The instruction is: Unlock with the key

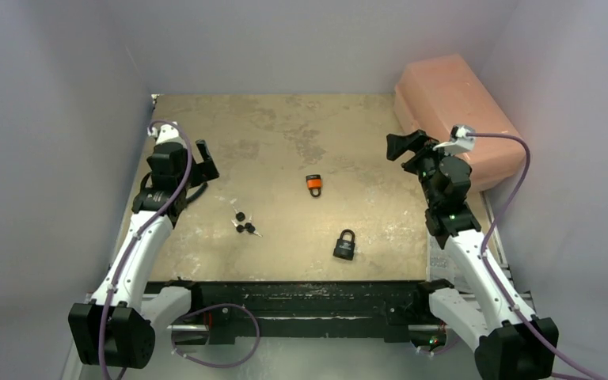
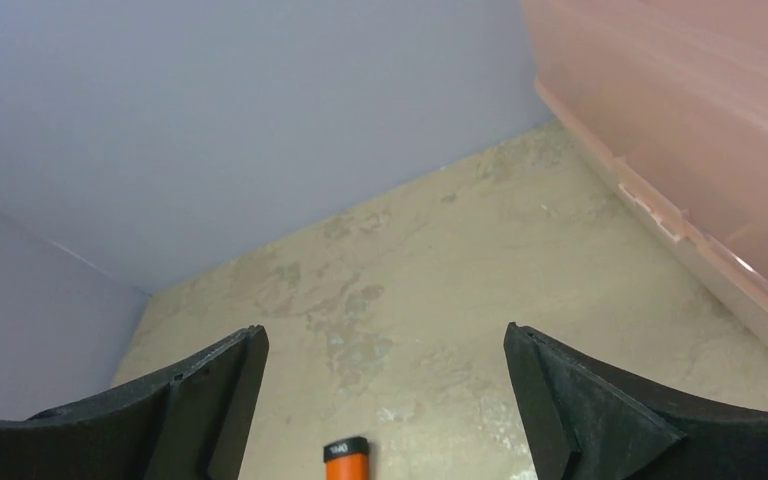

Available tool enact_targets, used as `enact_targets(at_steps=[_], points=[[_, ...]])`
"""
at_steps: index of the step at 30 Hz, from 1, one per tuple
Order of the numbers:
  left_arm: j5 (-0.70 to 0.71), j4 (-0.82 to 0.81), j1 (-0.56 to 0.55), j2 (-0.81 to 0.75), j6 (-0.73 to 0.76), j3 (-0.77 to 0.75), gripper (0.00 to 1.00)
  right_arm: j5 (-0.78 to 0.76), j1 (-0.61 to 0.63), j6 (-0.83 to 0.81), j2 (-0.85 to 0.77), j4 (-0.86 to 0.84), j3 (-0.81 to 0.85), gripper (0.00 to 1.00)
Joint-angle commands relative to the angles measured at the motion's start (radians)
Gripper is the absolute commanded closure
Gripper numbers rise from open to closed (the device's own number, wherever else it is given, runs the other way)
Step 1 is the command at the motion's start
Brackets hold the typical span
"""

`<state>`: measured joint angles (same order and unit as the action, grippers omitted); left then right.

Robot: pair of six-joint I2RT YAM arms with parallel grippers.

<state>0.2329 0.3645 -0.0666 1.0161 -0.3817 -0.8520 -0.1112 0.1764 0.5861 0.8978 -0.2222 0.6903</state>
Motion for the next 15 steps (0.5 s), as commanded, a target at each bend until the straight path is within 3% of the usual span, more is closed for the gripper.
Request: enact_targets(at_steps=[1,3,7,11,15], points=[[-0.189,-0.044,-0.018,0.029,0.023,-0.012,0.01,0.096,0.001,-0.13,0.031,0.044,0.038,0.01],[-0.185,-0.038,-0.069,0.054,0.041,-0.02,0.01,0.166,0.032,-0.166,0.081,0.053,0.062,0.01],[-0.119,-0.005,-0.199,0.102,0.073,-0.042,0.04,0.075,0.155,-0.214,0.209,0.231,0.213,0.01],[-0.17,-0.005,-0.214,0.128,0.078,-0.05,0.16,0.072,0.22,-0.21,0.293,0.344,0.313,0.01],[-0.215,-0.002,-0.222,0.139,0.095,-0.046,0.19,0.02,0.302,-0.225,0.365,0.49,0.399,0.01]])
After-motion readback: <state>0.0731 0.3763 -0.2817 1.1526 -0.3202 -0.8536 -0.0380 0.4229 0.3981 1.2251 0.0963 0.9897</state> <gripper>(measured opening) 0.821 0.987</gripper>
